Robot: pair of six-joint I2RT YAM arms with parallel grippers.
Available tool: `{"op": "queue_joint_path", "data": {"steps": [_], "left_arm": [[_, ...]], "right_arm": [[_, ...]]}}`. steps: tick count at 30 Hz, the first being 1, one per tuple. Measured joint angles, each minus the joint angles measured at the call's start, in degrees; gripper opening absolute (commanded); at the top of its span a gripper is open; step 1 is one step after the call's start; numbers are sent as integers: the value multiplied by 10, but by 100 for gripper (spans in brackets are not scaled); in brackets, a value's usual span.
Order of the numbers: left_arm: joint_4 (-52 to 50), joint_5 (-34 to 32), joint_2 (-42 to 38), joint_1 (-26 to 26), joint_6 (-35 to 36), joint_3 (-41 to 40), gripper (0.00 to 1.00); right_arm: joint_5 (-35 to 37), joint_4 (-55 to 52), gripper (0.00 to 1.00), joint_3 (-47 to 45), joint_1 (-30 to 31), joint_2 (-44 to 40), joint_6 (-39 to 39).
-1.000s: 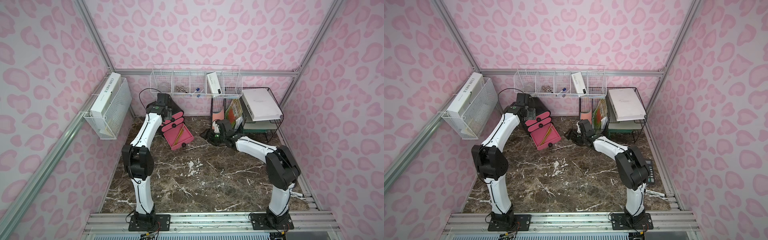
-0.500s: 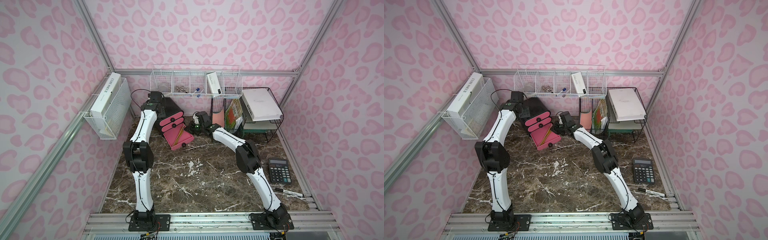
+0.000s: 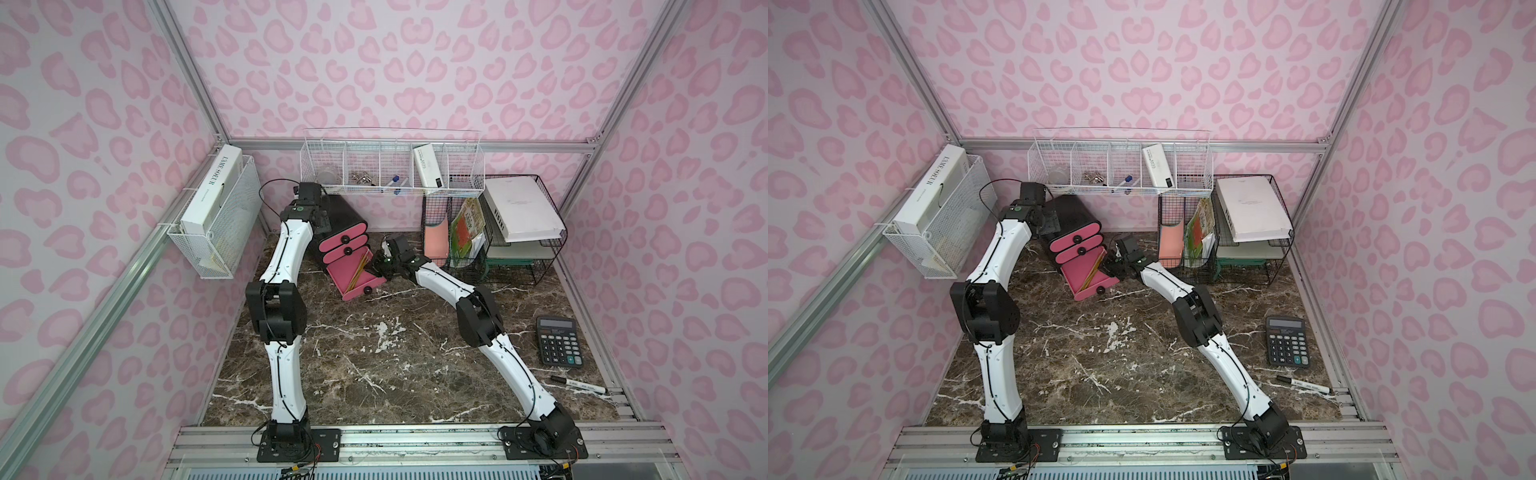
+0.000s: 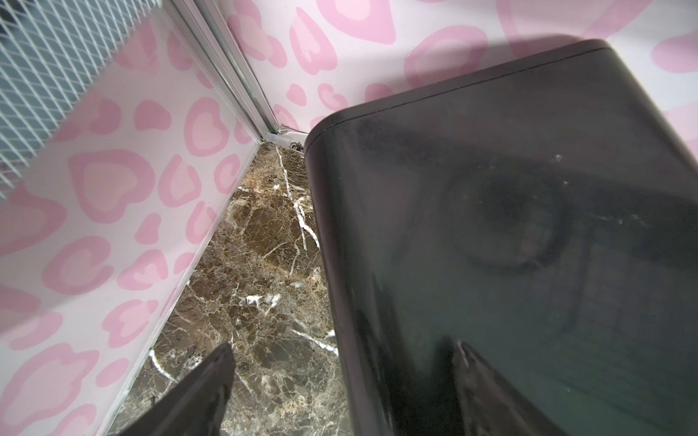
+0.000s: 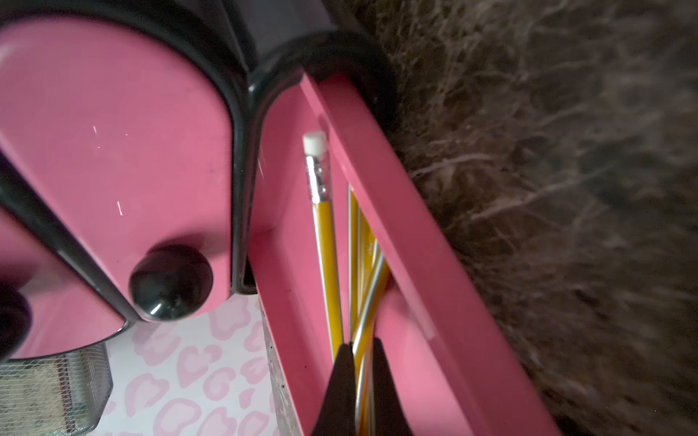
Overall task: Please place the pencils in the drawer according to their color
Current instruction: Close the drawer in the storage box.
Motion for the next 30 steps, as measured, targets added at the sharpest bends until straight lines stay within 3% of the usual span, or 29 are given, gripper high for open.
{"op": "queue_joint_path", "data": {"steps": [2,10,16,22,30], "left_arm": [[0,2,0,0,-3,0,90],[0,12,0,0,-13,-2,89],[11,15,0,0,-14,-9,89],[18,14,0,0,-10,-11,89],[22,13,2,0,-10,-13,89]], "right_arm": [[-4,14,2,22,1,17,17],[-30,121,23,58,2,62,85],[-67,149,36,58,3,56,65],[-88,175,44,-103,2,-90,-8],[-96,278,44,-367,-8,-251,-42]]}}
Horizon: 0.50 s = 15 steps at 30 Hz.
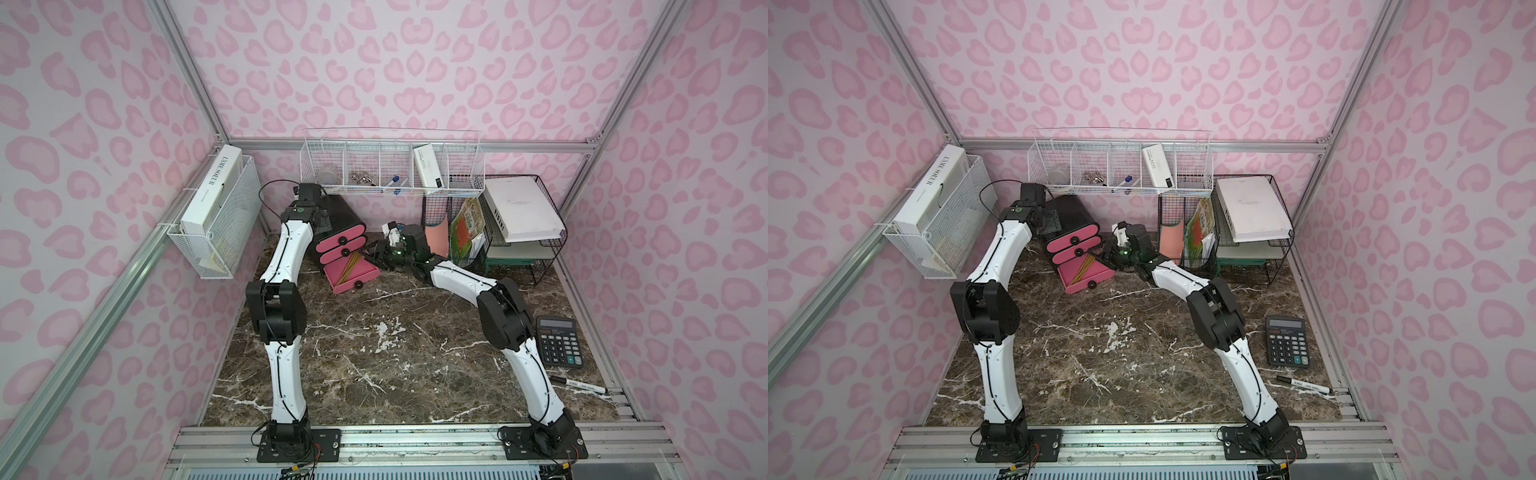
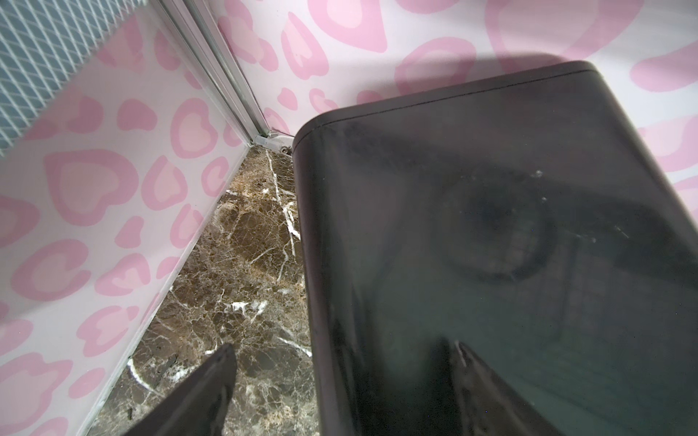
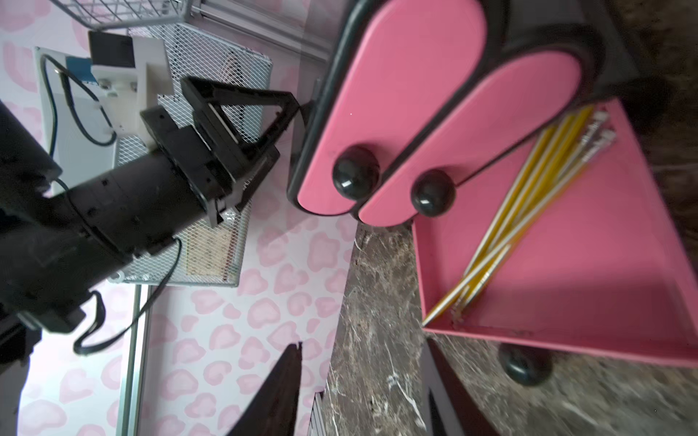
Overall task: Please place the pencils in the drawer according to their color
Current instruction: Close the drawer in the storage box.
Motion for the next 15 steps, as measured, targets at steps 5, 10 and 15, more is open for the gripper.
{"op": "queue_joint_path", "data": {"steps": [5,10,15], "left_arm": [[11,-4,0,0,-2,-7,88],[22,-5,0,0,-5,-12,88],[33,-7,1,0,-6,-18,87]], "right_arm": [[4,49,33,-154,-2,-39,8],[7,91,19,-209,-1,-40,30],[15,108,17,-188,0,-1,39]]}}
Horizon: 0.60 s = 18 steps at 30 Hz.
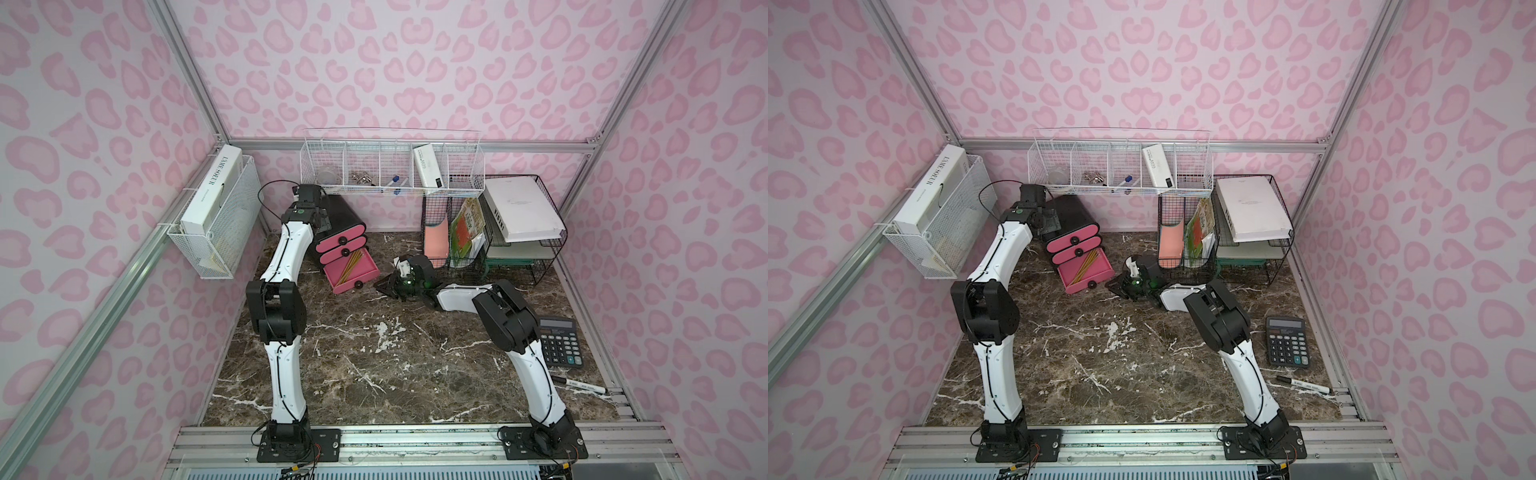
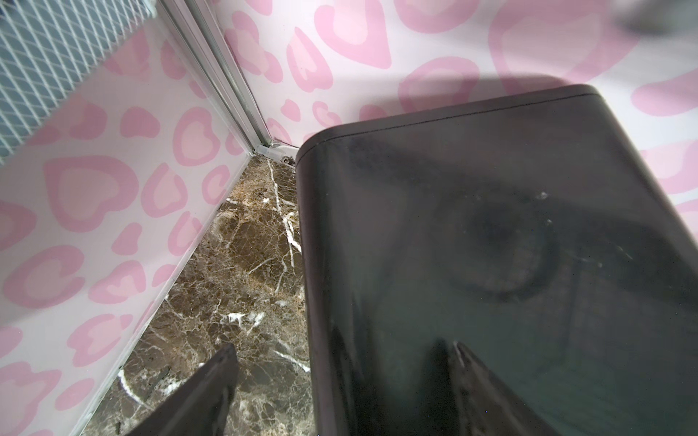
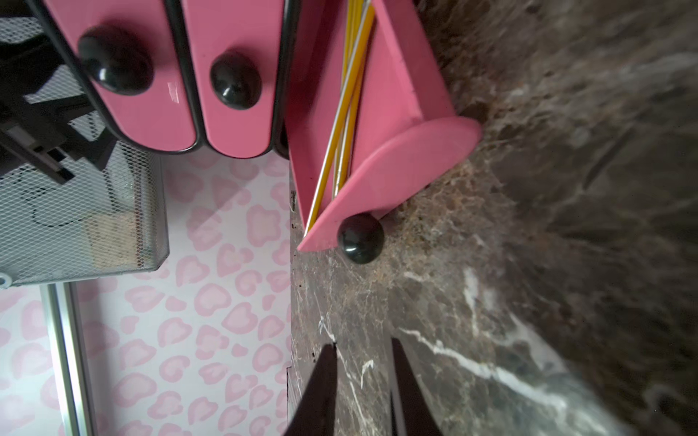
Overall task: Please place the pencils in the drawer according to their color
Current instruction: Close the drawer in the storage box.
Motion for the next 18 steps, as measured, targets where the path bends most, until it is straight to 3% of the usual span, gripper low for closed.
{"op": "queue_joint_path", "data": {"steps": [5,18], "left_arm": [[8,-1,0,0,-2,-7,86],[31,8,-4,0,-9,-24,85]], "right_arm": [[3,-2,21,36,4,38,14],[0,-24,15,178,19,134,43]]}}
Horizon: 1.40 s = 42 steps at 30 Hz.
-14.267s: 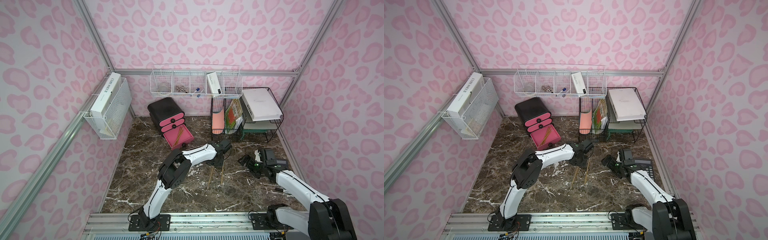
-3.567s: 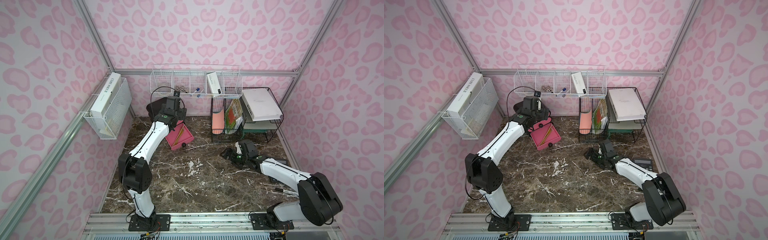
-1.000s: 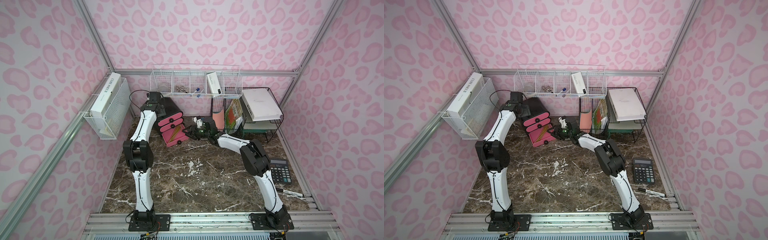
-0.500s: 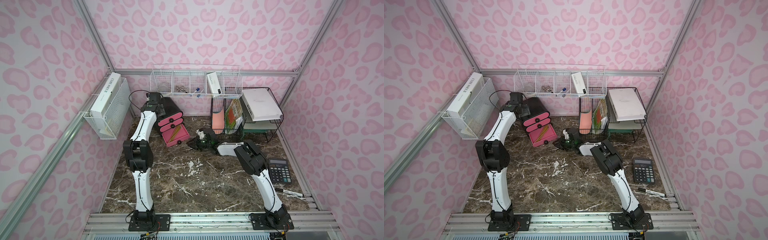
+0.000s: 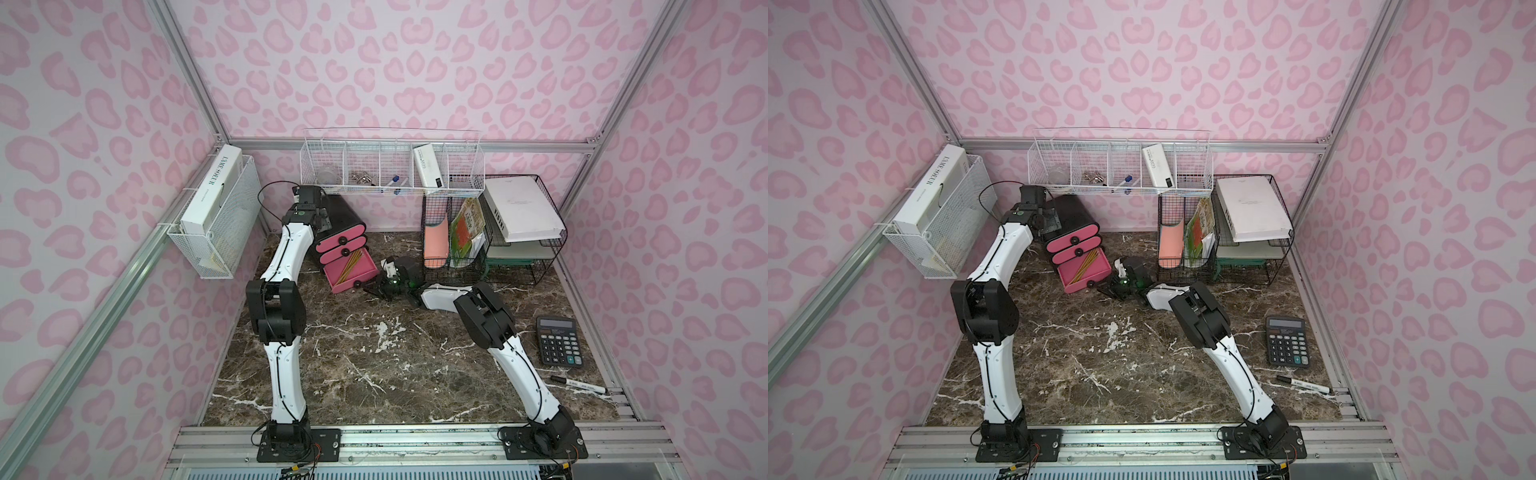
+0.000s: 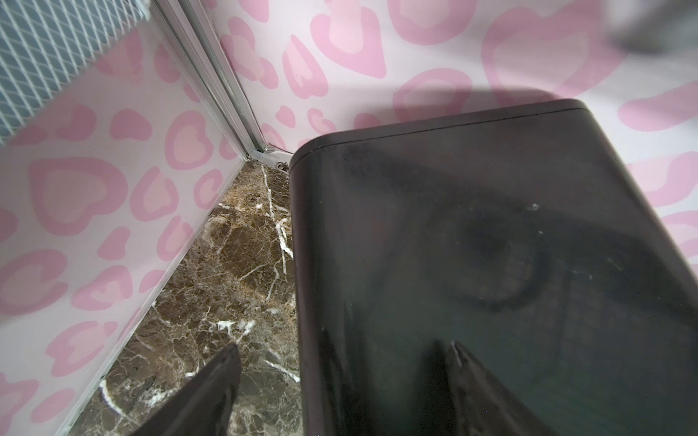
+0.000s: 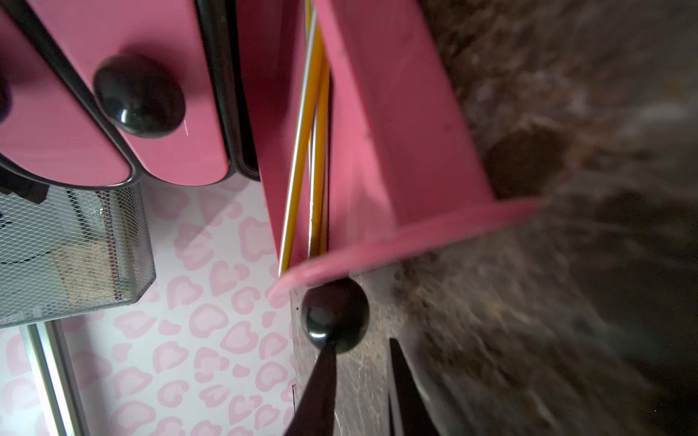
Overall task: Please place the pencils in the drawer according to their color
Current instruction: Close the drawer in the storage box.
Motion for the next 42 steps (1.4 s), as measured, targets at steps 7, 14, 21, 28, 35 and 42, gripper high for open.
{"op": "queue_joint_path", "data": {"steps": [7,14,21,28,35,42], "left_arm": [[3,2,4,-2,-4,-5,84],[14,2,2,-6,-12,-14,83],[42,17,-11,-17,-16,-45,81],[82,21,-28,-28,-14,-88,80],[108,13,-42,-32,-14,-116,80],[106,16,-57,-36,-13,-133,81]], "right_arm": [[16,-41,15,180,-7,101,19],[16,-57,15,418,-13,242,81],[39,50,20,437,-19,277,150],[83,64,20,437,-30,280,162],[121,58,21,452,-31,287,165],[142,52,23,459,-31,290,169]]}}
